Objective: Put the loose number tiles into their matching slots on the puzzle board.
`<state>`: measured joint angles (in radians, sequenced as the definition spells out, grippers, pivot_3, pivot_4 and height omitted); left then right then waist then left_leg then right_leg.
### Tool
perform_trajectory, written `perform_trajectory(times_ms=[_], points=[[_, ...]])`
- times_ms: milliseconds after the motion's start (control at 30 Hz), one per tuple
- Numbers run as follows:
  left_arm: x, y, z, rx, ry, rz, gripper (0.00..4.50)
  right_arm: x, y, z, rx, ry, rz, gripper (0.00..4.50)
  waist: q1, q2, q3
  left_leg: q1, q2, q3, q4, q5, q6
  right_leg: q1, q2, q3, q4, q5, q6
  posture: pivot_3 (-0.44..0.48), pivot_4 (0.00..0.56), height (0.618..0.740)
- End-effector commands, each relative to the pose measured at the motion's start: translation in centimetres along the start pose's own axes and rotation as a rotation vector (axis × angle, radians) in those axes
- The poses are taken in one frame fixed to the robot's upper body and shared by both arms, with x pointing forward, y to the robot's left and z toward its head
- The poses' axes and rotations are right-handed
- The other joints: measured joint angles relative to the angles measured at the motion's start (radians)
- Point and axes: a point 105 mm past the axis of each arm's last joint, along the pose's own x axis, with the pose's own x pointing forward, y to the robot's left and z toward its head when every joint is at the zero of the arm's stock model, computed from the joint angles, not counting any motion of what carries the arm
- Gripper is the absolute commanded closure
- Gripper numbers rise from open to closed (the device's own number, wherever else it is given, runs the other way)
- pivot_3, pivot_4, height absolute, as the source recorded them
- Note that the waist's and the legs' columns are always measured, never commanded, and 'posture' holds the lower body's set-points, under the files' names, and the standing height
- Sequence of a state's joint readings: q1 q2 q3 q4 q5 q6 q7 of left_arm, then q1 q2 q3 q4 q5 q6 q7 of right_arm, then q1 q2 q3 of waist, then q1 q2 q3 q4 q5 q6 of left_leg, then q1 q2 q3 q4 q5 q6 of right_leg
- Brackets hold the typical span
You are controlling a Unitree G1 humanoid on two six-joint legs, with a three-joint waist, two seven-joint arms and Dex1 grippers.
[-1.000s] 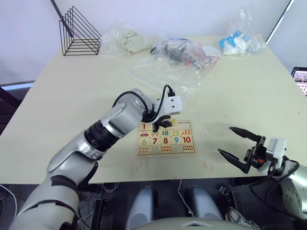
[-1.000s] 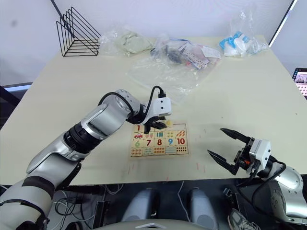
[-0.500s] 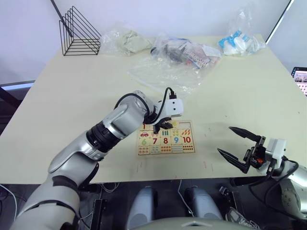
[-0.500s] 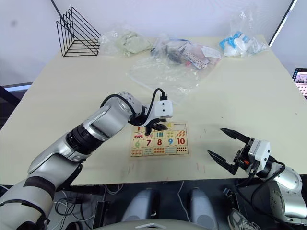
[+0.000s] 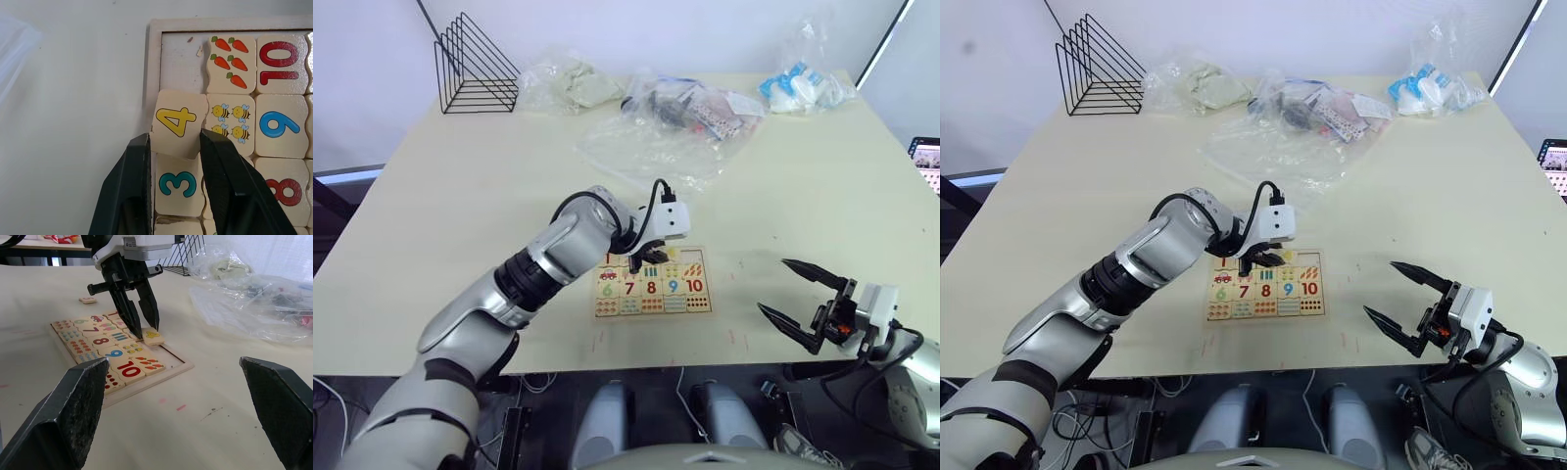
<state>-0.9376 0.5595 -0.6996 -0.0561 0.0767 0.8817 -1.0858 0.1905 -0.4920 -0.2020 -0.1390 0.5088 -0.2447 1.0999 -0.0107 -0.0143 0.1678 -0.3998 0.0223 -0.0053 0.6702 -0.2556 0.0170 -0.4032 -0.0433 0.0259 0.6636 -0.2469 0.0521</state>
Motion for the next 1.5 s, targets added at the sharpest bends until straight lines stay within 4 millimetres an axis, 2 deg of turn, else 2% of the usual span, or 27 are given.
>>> perform_trajectory(times_ms=[33, 300, 333, 367, 533, 833, 1033, 1267, 1400, 1500], points=[[-0.3, 0.2, 0.4, 0.017, -0.015, 0.016, 3.58, 0.0, 0.1, 0.3, -0.019, -0.011, -0.003, 0.00, 0.000, 0.000, 0.000, 0.000, 0.000, 0.000, 0.000, 0.000, 0.000, 0.000, 0.000, 0.000, 0.000, 0.000, 0.000, 0.000, 0.150, 0.740], [-0.3, 0.2, 0.3, 0.014, -0.015, 0.015, 3.58, 0.0, 0.0, 0.2, -0.021, -0.007, -0.004, 0.00, 0.000, 0.000, 0.000, 0.000, 0.000, 0.000, 0.000, 0.000, 0.000, 0.000, 0.000, 0.000, 0.000, 0.000, 0.000, 0.000, 0.150, 0.740], [-0.3, 0.2, 0.3, 0.013, -0.015, 0.014, 2.57, 0.0, 0.0, 0.2, -0.021, -0.007, -0.005, 0.00, 0.000, 0.000, 0.000, 0.000, 0.000, 0.000, 0.000, 0.000, 0.000, 0.000, 0.000, 0.000, 0.000, 0.000, 0.000, 0.000, 0.150, 0.740], [-0.3, 0.1, 0.3, 0.012, -0.016, 0.013, 2.34, 0.1, 0.0, 0.2, -0.021, -0.007, -0.004, 0.00, 0.000, 0.000, 0.000, 0.000, 0.000, 0.000, 0.000, 0.000, 0.000, 0.000, 0.000, 0.000, 0.000, 0.000, 0.000, 0.000, 0.150, 0.740], [-0.3, 0.2, 0.4, 0.007, -0.021, 0.020, 0.04, 0.1, 0.0, 0.2, -0.020, -0.007, -0.005, 0.00, 0.000, 0.000, 0.000, 0.000, 0.000, 0.000, 0.000, 0.000, 0.000, 0.000, 0.000, 0.000, 0.000, 0.000, 0.000, 0.000, 0.150, 0.740], [-1.6, 1.2, 1.4, 0.003, -0.099, 0.024, 0.04, 0.1, 0.1, 0.1, -0.017, -0.008, -0.006, 0.00, 0.000, 0.000, 0.000, 0.000, 0.000, 0.000, 0.000, 0.000, 0.000, 0.000, 0.000, 0.000, 0.000, 0.000, 0.000, 0.000, 0.150, 0.740], [-3.2, 3.7, 1.5, -0.049, -0.225, 0.066, 0.04, 0.2, 0.2, 0.1, -0.012, -0.011, -0.014, 0.00, 0.000, 0.000, 0.000, 0.000, 0.000, 0.000, 0.000, 0.000, 0.000, 0.000, 0.000, 0.000, 0.000, 0.000, 0.000, 0.000, 0.150, 0.740], [-3.9, 5.1, -0.3, -0.107, -0.386, 0.089, 0.04, 0.1, 0.2, 0.1, -0.010, -0.010, -0.019, 0.00, 0.000, 0.000, 0.000, 0.000, 0.000, 0.000, 0.000, 0.000, 0.000, 0.000, 0.000, 0.000, 0.000, 0.000, 0.000, 0.000, 0.150, 0.740], [-3.7, 4.5, -1.2, -0.081, -0.423, 0.054, 0.04, 0.0, 0.3, 0.1, -0.011, -0.007, -0.017, 0.00, 0.000, 0.000, 0.000, 0.000, 0.000, 0.000, 0.000, 0.000, 0.000, 0.000, 0.000, 0.000, 0.000, 0.000, 0.000, 0.000, 0.150, 0.740], [-3.4, 3.7, -2.5, -0.077, -0.405, 0.019, 1.43, 0.0, 0.2, 0.0, -0.011, -0.005, -0.017, 0.00, 0.001, 0.000, 0.000, 0.000, 0.000, 0.000, 0.000, 0.000, 0.000, 0.000, 0.000, 0.000, 0.000, 0.000, 0.000, 0.000, 0.150, 0.740]])
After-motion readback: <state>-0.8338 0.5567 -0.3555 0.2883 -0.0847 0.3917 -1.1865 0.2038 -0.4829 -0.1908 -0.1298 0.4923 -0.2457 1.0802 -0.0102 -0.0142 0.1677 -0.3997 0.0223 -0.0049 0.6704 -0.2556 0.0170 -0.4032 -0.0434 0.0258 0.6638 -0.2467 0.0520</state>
